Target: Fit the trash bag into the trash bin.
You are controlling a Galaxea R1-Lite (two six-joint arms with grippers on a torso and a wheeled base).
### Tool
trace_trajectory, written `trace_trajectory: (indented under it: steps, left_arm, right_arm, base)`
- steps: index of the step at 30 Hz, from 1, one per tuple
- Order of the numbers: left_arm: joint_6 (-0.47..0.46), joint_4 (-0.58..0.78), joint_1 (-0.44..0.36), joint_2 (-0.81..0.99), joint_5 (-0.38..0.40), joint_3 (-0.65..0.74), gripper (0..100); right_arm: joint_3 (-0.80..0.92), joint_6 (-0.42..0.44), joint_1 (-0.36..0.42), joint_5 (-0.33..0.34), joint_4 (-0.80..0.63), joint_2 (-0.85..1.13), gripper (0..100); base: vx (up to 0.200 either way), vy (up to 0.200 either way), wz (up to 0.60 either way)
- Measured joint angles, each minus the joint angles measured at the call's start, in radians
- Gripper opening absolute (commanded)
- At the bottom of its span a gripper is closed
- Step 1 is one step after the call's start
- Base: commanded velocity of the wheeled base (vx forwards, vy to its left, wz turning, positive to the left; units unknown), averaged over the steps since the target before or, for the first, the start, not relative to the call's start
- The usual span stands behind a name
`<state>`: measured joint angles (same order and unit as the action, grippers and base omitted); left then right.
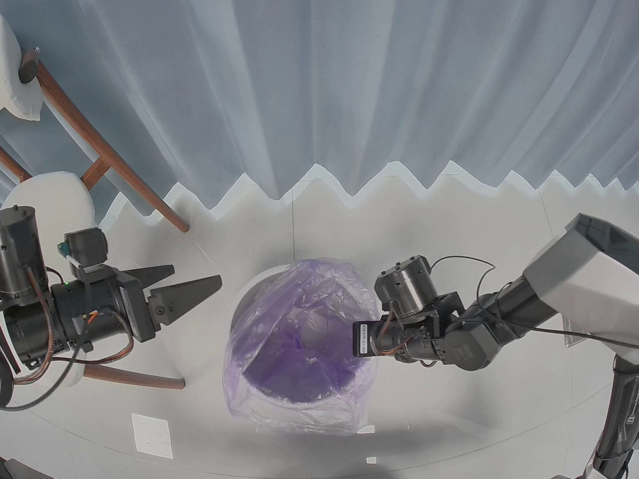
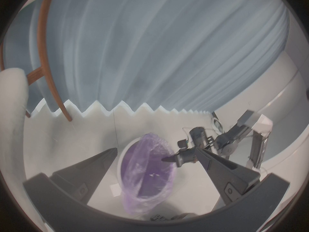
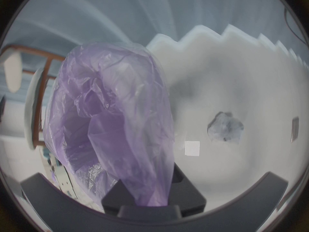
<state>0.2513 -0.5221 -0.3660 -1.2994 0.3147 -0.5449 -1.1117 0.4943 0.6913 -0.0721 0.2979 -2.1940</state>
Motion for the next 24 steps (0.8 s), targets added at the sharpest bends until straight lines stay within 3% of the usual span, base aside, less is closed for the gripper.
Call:
trace_trajectory:
  steps: [5,9,24]
  left_arm:
    - [-0.183,0.087,-0.035,-0.080,-0.010,-0.050,100]
    - [-0.291,0.142,-0.091,-0.162,-0.042,-0.070,100]
    - [-0.286,0.175,-0.179,-0.300,-0.091,-0.110,100]
  right_arm:
    - [0.153,-0.139,0.000,0.065,0.124,0.088,0]
    - [0.240,-0.193,0.005,0.093,0.201,0.137,0]
    - [0.265,-0.212,0.010,0.105,0.227,0.176,0]
  base:
    - [0.000,0.000,0.00]
    - [0.000,0.000,0.00]
    - [0.000,0.000,0.00]
